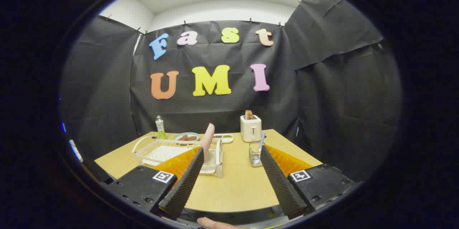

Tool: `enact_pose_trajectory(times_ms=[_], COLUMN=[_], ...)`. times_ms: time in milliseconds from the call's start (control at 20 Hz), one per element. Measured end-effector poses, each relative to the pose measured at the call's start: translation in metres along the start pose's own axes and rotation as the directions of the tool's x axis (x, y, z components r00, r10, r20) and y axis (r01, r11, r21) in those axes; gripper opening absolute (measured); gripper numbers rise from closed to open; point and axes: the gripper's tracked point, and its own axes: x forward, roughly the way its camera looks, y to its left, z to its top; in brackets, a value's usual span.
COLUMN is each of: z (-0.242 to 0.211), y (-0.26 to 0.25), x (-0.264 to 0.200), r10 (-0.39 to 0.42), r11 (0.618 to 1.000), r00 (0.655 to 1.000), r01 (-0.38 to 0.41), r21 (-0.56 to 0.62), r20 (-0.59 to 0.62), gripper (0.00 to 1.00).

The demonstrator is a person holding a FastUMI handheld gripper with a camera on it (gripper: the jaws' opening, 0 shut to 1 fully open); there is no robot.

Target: Take the plate from the dish rack, then take the spoon from the basket and place it into the plate.

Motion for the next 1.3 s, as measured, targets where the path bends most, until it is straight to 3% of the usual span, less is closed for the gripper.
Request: enact_pose_trajectory(times_ms=[950, 1300], z=[0.001, 0.016], y=[-0.005, 0.016], x=[0.004, 0.042], r10=[-0.014, 0.050], r11=[1.000, 0.999], r00=[1.000, 0.996], r01=[0.014, -0.048], r21=[0.005, 0.022], r20=[-0.004, -0.070], gripper=[1.00, 1.00])
